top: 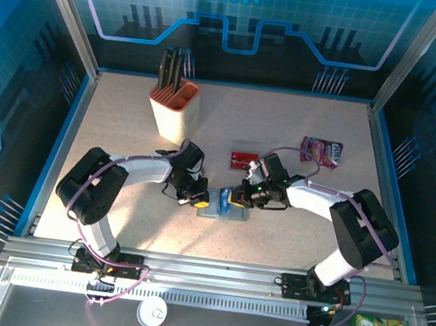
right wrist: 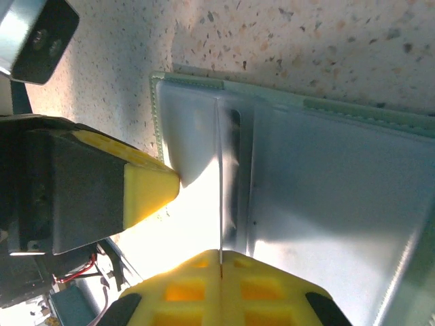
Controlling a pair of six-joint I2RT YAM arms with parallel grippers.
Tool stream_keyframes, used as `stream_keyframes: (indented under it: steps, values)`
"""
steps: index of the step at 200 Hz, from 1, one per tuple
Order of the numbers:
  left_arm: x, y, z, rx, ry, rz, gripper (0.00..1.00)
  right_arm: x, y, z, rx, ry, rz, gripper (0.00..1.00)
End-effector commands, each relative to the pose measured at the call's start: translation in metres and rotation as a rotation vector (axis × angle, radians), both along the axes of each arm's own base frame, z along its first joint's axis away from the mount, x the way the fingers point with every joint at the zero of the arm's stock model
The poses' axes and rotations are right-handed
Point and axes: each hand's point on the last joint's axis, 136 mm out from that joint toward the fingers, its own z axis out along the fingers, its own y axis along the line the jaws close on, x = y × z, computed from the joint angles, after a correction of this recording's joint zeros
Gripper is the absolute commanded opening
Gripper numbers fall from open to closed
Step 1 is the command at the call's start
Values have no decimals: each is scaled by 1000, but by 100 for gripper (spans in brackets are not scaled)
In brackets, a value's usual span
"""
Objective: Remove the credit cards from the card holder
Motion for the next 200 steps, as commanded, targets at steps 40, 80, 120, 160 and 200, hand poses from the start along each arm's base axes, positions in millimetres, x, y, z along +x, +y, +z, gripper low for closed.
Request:
stream_keyframes:
  steps: [40, 80, 120, 160, 200]
  values:
    - [-1, 17, -12, 101, 15, -10, 0, 5, -21, 27, -72, -107, 35, 1]
    - [9, 10, 11, 58, -38, 4, 0, 17, -39, 41, -265, -294, 271, 0]
    - [16, 4, 20, 27, -64, 21, 2, 31, -54, 47, -448, -486, 601, 0]
    - [15, 9, 23, 46, -78, 25, 2, 52, -69, 52, -589, -589, 918, 0]
    - [12, 13, 22, 63, -77, 26, 3, 73, -72, 64, -654, -683, 1129, 0]
